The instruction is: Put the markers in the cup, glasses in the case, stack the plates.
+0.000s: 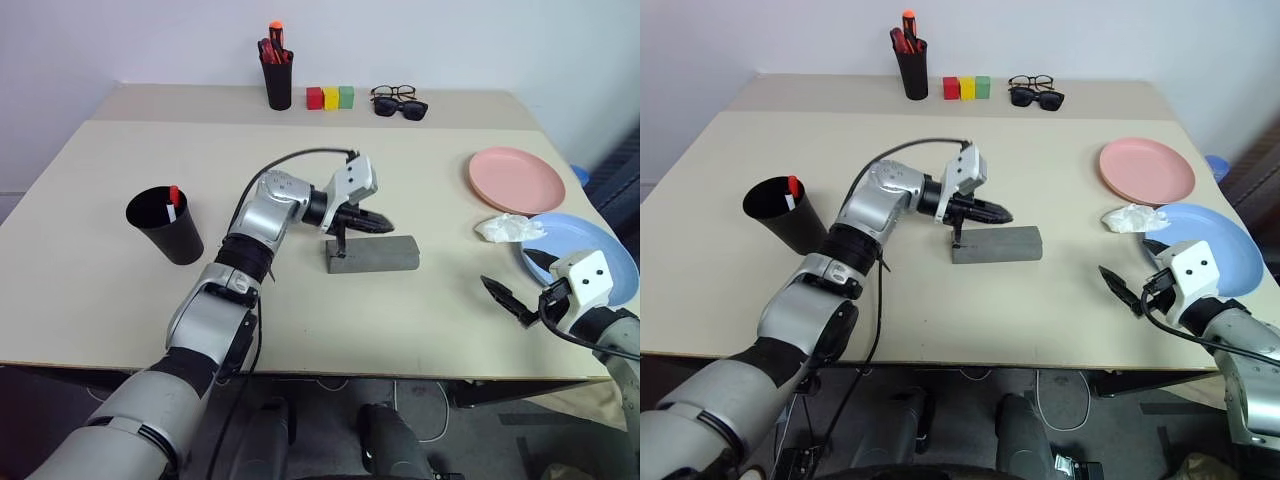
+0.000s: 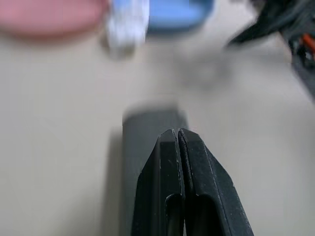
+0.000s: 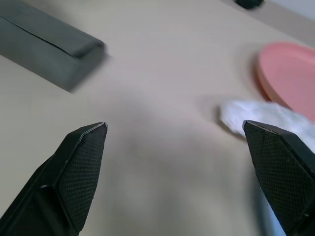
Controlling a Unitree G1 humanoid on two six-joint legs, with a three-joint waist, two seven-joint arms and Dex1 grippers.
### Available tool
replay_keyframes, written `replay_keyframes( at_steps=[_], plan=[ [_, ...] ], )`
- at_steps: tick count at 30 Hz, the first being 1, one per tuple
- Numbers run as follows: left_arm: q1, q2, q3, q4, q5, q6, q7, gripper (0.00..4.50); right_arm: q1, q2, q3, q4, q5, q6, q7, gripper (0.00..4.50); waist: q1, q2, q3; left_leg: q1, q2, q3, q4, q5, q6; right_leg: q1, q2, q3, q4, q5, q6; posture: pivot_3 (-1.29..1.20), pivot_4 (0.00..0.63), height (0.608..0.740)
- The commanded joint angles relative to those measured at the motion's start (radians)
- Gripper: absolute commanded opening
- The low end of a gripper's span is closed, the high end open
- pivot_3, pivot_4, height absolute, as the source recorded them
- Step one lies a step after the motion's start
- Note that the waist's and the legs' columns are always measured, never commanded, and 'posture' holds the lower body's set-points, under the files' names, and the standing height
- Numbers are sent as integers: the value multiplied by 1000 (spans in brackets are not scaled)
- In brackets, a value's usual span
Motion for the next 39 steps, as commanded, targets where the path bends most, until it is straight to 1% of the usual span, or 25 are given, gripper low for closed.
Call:
replay_keyframes(
  at_steps=[1, 3, 4, 5, 6, 7, 10, 14, 15, 17, 19, 20, 22, 24, 31, 33, 36, 39],
  plan=[
    [73, 6, -26, -229, -115, 137, -64, 1390, -32, -23, -14, 79, -49, -24, -31, 4500, -4, 1, -1, 1, 0, 0, 0, 0, 0, 0, 0, 0, 0, 0, -1, 0, 150, 740],
    [102, 9, -51, -284, -118, 160, -38, 2351, -62, -31, 0, 154, -76, -36, -43, 4500, -7, 2, -1, 2, 0, 0, 0, 0, 0, 1, 0, 0, 1, -1, -1, 0, 150, 740],
    [113, 9, -65, -313, -122, 177, -28, 2937, -84, -34, 8, 202, -91, -44, -49, 4500, -11, 2, -1, 3, 0, 0, 0, 0, 0, 1, 0, 0, 2, -1, -1, 0, 150, 740],
    [119, 10, -74, -334, -128, 192, -20, 3385, -100, -35, 13, 236, -100, -52, -51, 4500, -14, 3, -1, 4, 0, 0, 0, 0, 0, 2, 0, 1, 2, -1, -1, 0, 150, 740],
    [122, 9, -82, -353, -133, 206, -9, 3986, -118, -37, 21, 268, -111, -63, -52, 4500, -18, 3, -1, 4, 0, 1, 0, 0, 0, 2, 0, 1, 2, -1, -1, 0, 150, 740],
    [123, 6, -89, -371, -138, 219, 4, 4488, -135, -38, 28, 296, -118, -69, -51, 4500, -21, 3, -1, 4, 0, 1, 1, 0, 0, 2, 0, 1, 2, -1, -1, 0, 150, 740],
    [119, -4, -102, -391, -135, 234, 62, 4488, -191, -39, 57, 376, -140, -94, -47, 4500, -24, 3, -1, 4, 0, 0, 1, 0, 0, 3, 0, 1, 2, -1, -1, 0, 150, 740],
    [127, 5, -125, -421, -141, 238, 91, 4488, -260, -38, 93, 479, -160, -122, -38, 4500, -28, 4, -2, 6, 0, 1, 0, 0, 0, 4, 0, 1, 2, -1, -1, 0, 150, 740],
    [127, 4, -124, -421, -143, 241, 106, 4499, -280, -39, 99, 512, -167, -129, -40, 4252, -28, 4, -2, 7, 0, 1, 0, 0, 0, 5, 0, 1, 2, -1, -1, 0, 150, 740],
    [127, 6, -125, -423, -147, 246, 126, 4500, -311, -41, 109, 561, -170, -137, -36, 3614, -26, 4, -2, 8, 0, 1, 0, 0, 0, 6, 0, 1, 2, -1, -1, 0, 150, 740],
    [130, 13, -126, -424, -148, 248, 140, 4500, -332, -44, 115, 592, -175, -143, -40, 2674, -26, 4, -2, 9, 0, 1, 0, 0, 0, 7, 0, 1, 2, -1, -1, 0, 150, 740],
    [133, 18, -128, -427, -150, 248, 144, 4500, -338, -45, 117, 600, -174, -144, -39, 2061, -26, 4, -2, 10, 0, 0, 0, 0, 0, 8, 0, 1, 1, -1, 0, 0, 150, 740],
    [137, 24, -126, -435, -156, 254, 153, 4500, -345, -48, 120, 612, -177, -148, -39, 972, -25, 4, -2, 10, 0, 0, 0, 0, 0, 8, 0, 1, 1, -2, 0, 0, 150, 740],
    [140, 30, -129, -442, -162, 259, 160, 4500, -350, -49, 121, 622, -178, -149, -40, 65, -25, 4, -2, 10, 0, 0, 0, 0, 0, 9, 0, 1, 1, -2, 0, 0, 150, 740],
    [152, 44, -138, -465, -181, 272, 177, 4500, -334, -59, 113, 598, -190, -157, -83, 65, -24, 4, -2, 10, 0, 0, 0, 0, 0, 10, 0, 1, 1, -2, 0, 0, 150, 740],
    [154, 45, -140, -467, -186, 273, 185, 4500, -321, -69, 104, 567, -200, -154, -109, 65, -23, 4, -2, 10, 0, 0, 0, 0, 0, 9, 0, 1, 1, -2, 0, 0, 150, 740],
    [158, 43, -142, -472, -193, 277, 201, 4500, -319, -98, 91, 522, -243, -114, -191, 65, -23, 4, -1, 10, 0, 0, 0, 0, 0, 9, 0, 1, 1, -2, 0, 0, 150, 740],
    [169, 38, -143, -483, -202, 286, 215, 4500, -387, -131, 101, 507, -276, -101, -235, 65, -26, 5, -1, 10, 0, 0, 0, 0, 0, 9, 0, 2, 1, -2, 0, 0, 150, 740]
  ],
)
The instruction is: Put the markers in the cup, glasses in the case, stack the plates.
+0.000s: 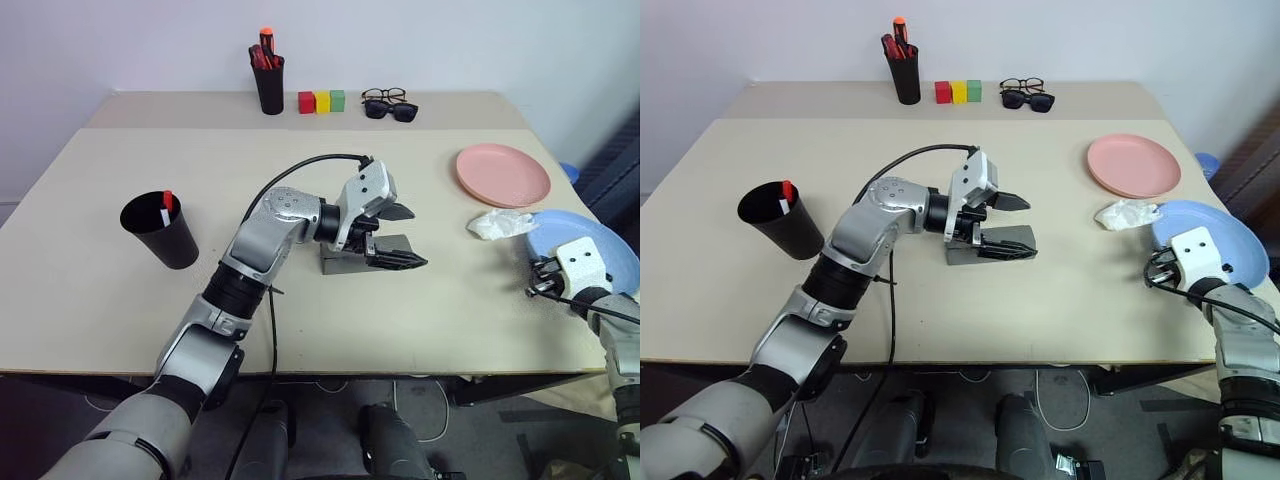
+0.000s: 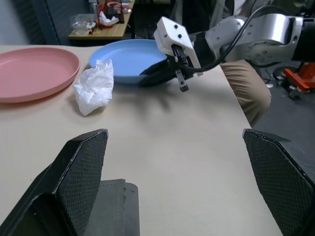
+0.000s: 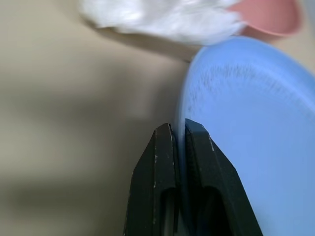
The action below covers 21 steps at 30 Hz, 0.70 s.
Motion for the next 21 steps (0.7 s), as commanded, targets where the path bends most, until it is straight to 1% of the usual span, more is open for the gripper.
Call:
replay_keyframes(
  at_steps=[1, 3, 6, 11, 13, 16, 20, 21],
  plan=[
    [0, -9, 1, -54, -31, 12, 17, 4500, -88, -63, -21, -40, -33, 1, -51, 65, -6, 1, 1, 0, 0, 0, 0, 0, 0, -1, 0, 0, 0, 0, 0, 0, 150, 740],
    [8, -5, -4, -60, -33, 12, 23, 4500, -164, -70, 7, -5, -42, -6, -42, 65, -11, 2, 1, 0, 0, 1, -1, 0, 0, -1, 0, 0, 0, 0, 0, 0, 150, 740],
    [19, 2, -9, -49, -25, 2, 35, 4500, -313, -67, 73, 133, -81, -60, -16, 65, -16, 3, 0, 2, 1, 1, -2, 0, 0, -1, 0, 0, 0, 0, 0, 0, 150, 740],
    [47, 19, -7, -65, -21, 13, 73, 4500, -636, -20, 217, 521, -188, -232, -9, 65, -25, 3, 1, 1, 0, 1, -4, 0, 0, -1, 0, 0, -1, 0, 0, 0, 150, 740],
    [63, 30, -2, -91, -25, 29, 92, 4500, -731, 9, 255, 632, -221, -284, -24, 65, -29, 3, 1, 1, 0, 1, -6, 0, 0, -2, 0, 0, -1, 0, 0, 0, 150, 740],
    [86, 46, 6, -134, -33, 55, 122, 4500, -833, 55, 291, 751, -253, -332, -52, 65, -29, 3, 1, 1, 0, 1, -10, 2, -3, -5, 0, 1, 0, 1, 1, 0, 150, 740],
    [131, 79, 26, -209, -39, 106, 173, 4500, -923, 133, 315, 843, -279, -356, -92, 65, -32, 3, 1, 1, 0, 0, -13, 3, -4, -6, 0, 1, 1, 2, 3, 0, 150, 740],
    [145, 88, 34, -229, -41, 122, 190, 4500, -939, 155, 319, 859, -283, -358, -98, 361, -32, 3, 1, 1, 0, 0, -13, 3, -4, -7, 0, 1, 1, 2, 3, 0, 150, 740]
  ],
)
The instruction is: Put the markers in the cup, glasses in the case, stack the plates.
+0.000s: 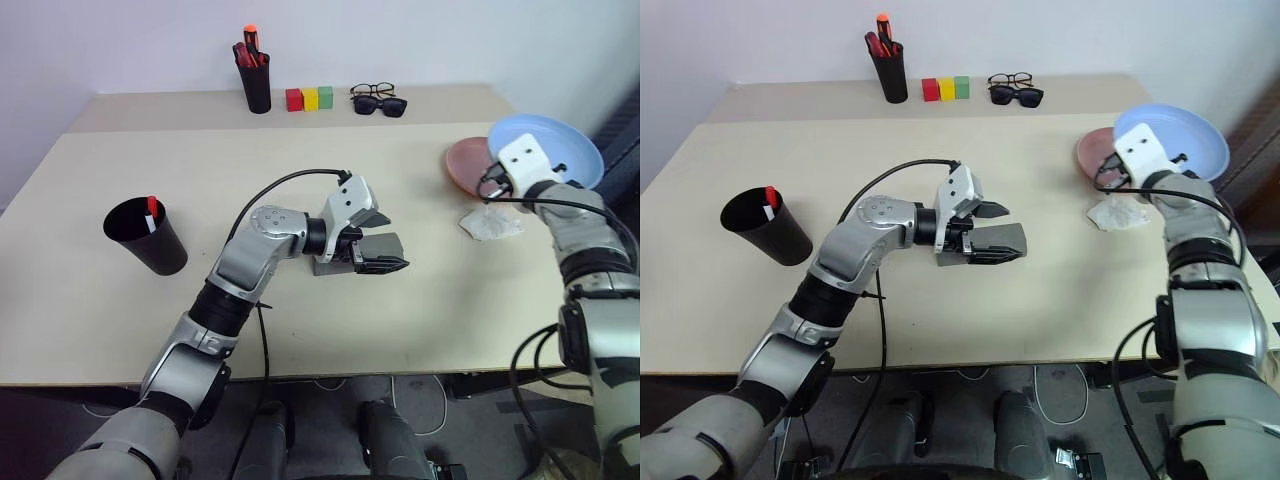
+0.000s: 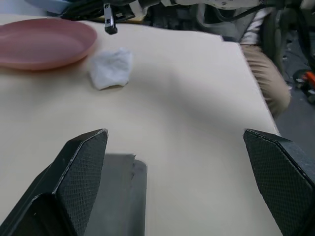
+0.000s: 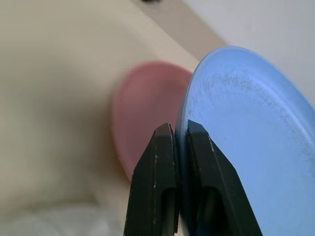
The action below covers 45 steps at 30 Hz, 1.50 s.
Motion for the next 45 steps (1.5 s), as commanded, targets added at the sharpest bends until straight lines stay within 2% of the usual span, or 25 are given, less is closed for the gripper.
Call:
replay_keyframes(
  at_steps=[1, 3, 7, 10, 16, 21, 25, 28, 34, 37, 42, 45],
  plan=[
    [32, 26, 44, -99, -25, 46, 51, 4500, -77, 43, 4, 41, -16, -28, -36, 729, -2, 0, 0, 0, 0, 0, 0, 0, 0, 0, 0, 0, 0, 0, 0, 0, 150, 740],
    [50, 40, 52, -128, -34, 66, 71, 4500, -92, 64, 11, 57, -32, -30, -68, 1382, 0, 0, 0, 0, 0, 0, 0, 1, -1, 0, 0, 0, 1, 0, 0, 0, 150, 740],
    [73, 57, 63, -170, -49, 102, 100, 4500, -114, 70, 25, 66, -64, -58, -148, 3463, 5, 0, 0, 0, -1, -1, 1, 1, -1, 0, 0, 0, 1, 0, 0, 0, 150, 740],
    [75, 64, 64, -177, -59, 109, 111, 4500, -120, 58, 10, 59, -56, -88, -164, 3463, 2, 0, 0, 0, -1, -1, 1, 1, -1, 0, 0, 0, 0, 0, 0, 0, 150, 740],
    [65, 44, 54, -144, -72, 92, 121, 4500, 2, -8, -85, -31, 68, -152, -28, 3463, 2, 0, 0, 0, 0, -1, 0, 1, -1, 1, 0, 0, 0, 0, 0, 0, 150, 740],
    [53, 28, 52, -103, -79, 72, 115, 4500, 250, -27, -172, -249, 203, -42, 109, 3463, 3, 0, 0, 1, -1, -1, 1, 1, -1, 3, 0, 0, 0, 0, 0, 0, 150, 740],
    [42, 22, 52, -71, -83, 59, 100, 4500, 438, -4, -213, -409, 281, 78, 148, 3463, -1, 0, 0, 1, 0, -1, 1, 1, -1, 2, 0, 0, 0, 0, 0, 0, 150, 740],
    [29, 24, 55, -53, -82, 51, 92, 4500, 473, 17, -225, -418, 302, 129, 133, 3463, -10, 1, 0, 2, 0, 1, 1, 1, -1, 2, 0, 1, 0, -1, -3, 0, 150, 740],
    [21, 40, 66, -54, -83, 57, 96, 4500, 433, 41, -208, -300, 278, 117, 94, 3463, -9, 0, 0, 6, 0, 0, 2, 1, -1, 6, 1, 1, -1, -1, -3, 0, 150, 740],
    [32, 54, 71, -70, -85, 66, 106, 4500, 397, 54, -203, -255, 274, 104, 84, 2632, -8, 0, 0, 6, 0, 0, 2, 1, -1, 7, 1, 1, -1, -1, -3, 0, 150, 740],
    [52, 67, 78, -99, -95, 84, 126, 4500, 364, 63, -204, -252, 280, 87, 85, 47, 0, 0, 0, 6, 0, 0, 1, 1, -1, 7, 1, 1, -1, -1, -3, 0, 150, 740],
    [60, 69, 87, -112, -105, 94, 140, 4500, 343, 64, -210, -283, 291, 74, 90, 12, 1, 0, 0, 6, 0, 0, 1, 1, -1, 7, 1, 1, -1, -1, -3, 0, 150, 740]
  ],
)
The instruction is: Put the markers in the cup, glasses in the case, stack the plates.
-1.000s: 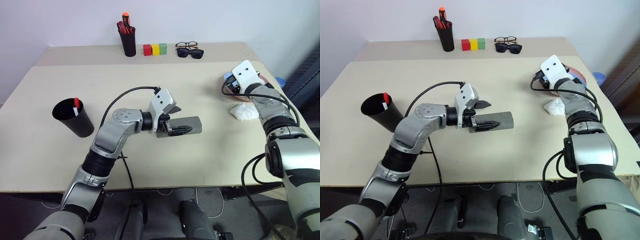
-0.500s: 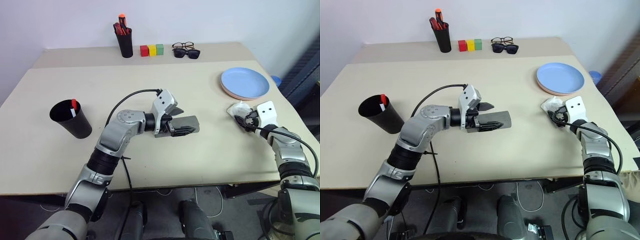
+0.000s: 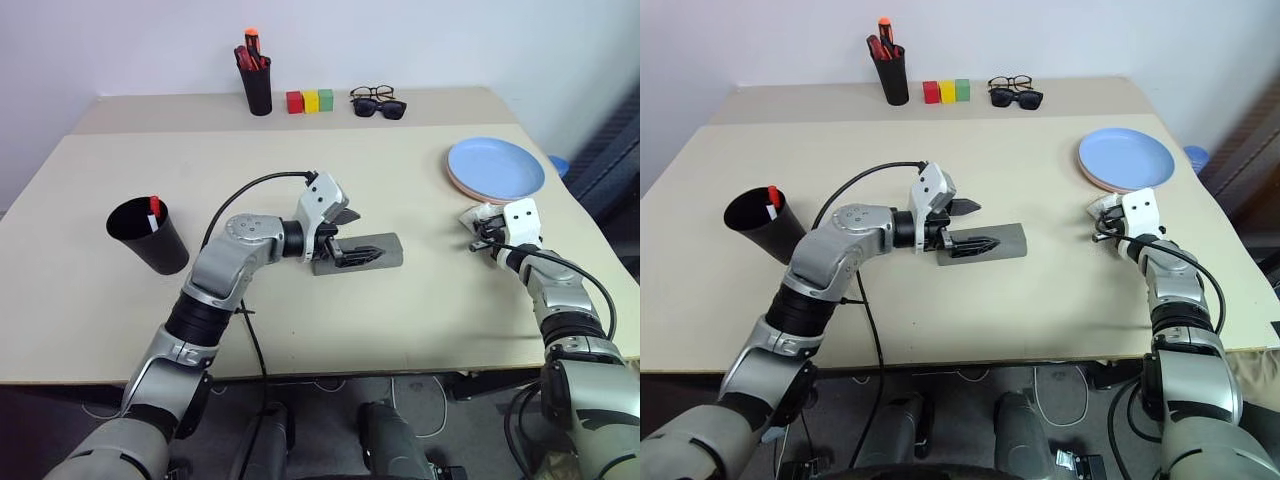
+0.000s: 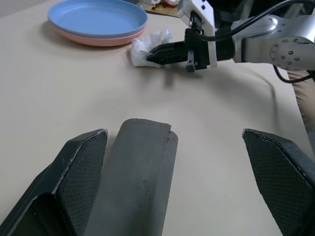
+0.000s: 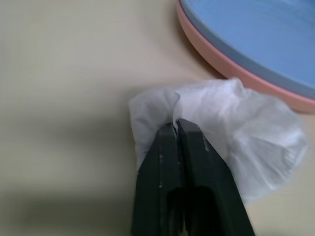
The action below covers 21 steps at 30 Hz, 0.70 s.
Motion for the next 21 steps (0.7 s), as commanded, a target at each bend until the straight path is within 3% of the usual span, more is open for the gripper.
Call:
replay_keyframes(
  at_steps=[1, 10, 18, 21],
  plan=[
    [6, 4, 33, -56, -27, 15, 18, 4500, -55, 0, -24, -50, 28, -29, 5, 12, 0, 0, 0, 0, 0, 0, 0, 0, 0, 0, 0, 0, 0, 0, 0, 0, 150, 740],
    [85, 13, 100, -203, -90, 10, 55, 4500, -336, -23, 15, 99, -34, -109, -31, 12, -2, 1, 1, 0, 1, 0, -2, 0, 0, -2, 1, 0, 0, 0, 0, 0, 150, 740],
    [114, 35, 144, -274, -115, 47, 131, 4500, -512, -14, 78, 289, -157, -123, -175, 12, 1, 0, 1, -2, 0, 0, -2, 0, 0, -2, 0, 0, -1, 0, -1, 0, 150, 740],
    [147, 58, 153, -323, -121, 80, 159, 4500, -514, -11, 93, 322, -192, -99, -200, 840, -1, 0, 1, -2, 0, 0, -2, 0, 0, -3, 0, 0, -1, 0, -1, 0, 150, 740]
  ],
)
